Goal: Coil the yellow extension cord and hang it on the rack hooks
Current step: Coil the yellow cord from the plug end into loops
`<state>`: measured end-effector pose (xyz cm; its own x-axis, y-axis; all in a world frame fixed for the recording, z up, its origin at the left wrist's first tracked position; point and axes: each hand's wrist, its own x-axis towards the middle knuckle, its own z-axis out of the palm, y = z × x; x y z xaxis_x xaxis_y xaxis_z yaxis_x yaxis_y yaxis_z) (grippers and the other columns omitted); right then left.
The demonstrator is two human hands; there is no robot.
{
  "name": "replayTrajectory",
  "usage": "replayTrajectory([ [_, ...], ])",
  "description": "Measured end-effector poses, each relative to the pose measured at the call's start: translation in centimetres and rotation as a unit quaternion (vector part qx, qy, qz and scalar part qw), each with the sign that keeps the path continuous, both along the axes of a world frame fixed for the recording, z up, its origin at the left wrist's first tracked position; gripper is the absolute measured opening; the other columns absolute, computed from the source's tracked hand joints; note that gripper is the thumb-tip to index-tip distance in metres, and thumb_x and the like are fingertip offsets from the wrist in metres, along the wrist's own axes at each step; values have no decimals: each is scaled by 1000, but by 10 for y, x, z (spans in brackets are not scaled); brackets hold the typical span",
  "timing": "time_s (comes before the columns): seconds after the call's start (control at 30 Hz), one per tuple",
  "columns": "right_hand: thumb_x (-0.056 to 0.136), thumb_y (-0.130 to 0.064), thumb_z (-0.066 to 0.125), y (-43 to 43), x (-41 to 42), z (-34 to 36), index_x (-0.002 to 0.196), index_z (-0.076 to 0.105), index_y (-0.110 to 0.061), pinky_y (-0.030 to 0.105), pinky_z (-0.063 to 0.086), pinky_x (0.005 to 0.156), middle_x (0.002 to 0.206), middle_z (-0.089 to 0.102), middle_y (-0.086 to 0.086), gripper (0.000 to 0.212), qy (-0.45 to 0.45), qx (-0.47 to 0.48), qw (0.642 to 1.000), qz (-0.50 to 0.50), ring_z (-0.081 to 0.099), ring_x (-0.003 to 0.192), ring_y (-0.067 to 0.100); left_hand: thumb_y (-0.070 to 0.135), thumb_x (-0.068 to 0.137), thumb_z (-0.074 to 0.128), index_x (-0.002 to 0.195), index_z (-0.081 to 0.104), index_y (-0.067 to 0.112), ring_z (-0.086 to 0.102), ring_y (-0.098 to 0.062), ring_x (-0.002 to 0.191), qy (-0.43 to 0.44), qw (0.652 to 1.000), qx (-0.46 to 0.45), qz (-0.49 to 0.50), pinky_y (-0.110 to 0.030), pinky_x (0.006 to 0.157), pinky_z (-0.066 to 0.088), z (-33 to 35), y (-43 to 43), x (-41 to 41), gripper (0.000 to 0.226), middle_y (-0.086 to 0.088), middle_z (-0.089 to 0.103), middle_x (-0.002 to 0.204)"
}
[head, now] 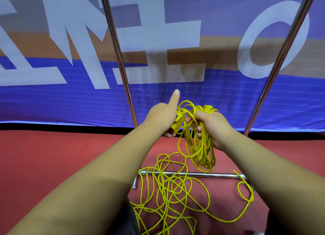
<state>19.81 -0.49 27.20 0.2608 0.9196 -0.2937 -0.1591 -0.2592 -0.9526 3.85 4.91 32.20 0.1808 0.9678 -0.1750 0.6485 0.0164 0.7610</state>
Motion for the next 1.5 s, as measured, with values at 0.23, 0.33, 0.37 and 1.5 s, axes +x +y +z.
replayTrajectory([
  [0.23,98,-37,70,-1,-8,1,98,81,-2,28,46,48,74,68,8,37,13,9,1000,7,48,50,14,91,88,23,58,48,13,70,-30,48,-21,998,20,55,-25,39,48,-7,4,0,88,-9,60,60],
  [0.33,97,-46,72,-6,-8,1,95,78,0,28,46,49,61,58,5,46,-22,30,998,43,48,49,16,89,90,12,65,57,10,72,-32,55,-32,994,-20,100,-33,46,58,-5,2,1,94,-14,68,76],
  [0.37,96,-47,74,-7,-8,1,93,78,-1,29,46,50,60,55,6,46,-40,33,997,57,48,50,17,89,90,11,75,59,9,72,-33,54,-61,989,-74,109,-32,44,57,-4,1,1,94,-17,71,85],
  [1.5,95,-32,73,-8,-2,2,94,79,-7,24,46,46,89,82,2,25,-152,8,985,81,54,48,12,61,94,63,85,60,19,69,-21,60,79,981,173,-27,-32,57,52,13,18,-27,43,0,64,67],
])
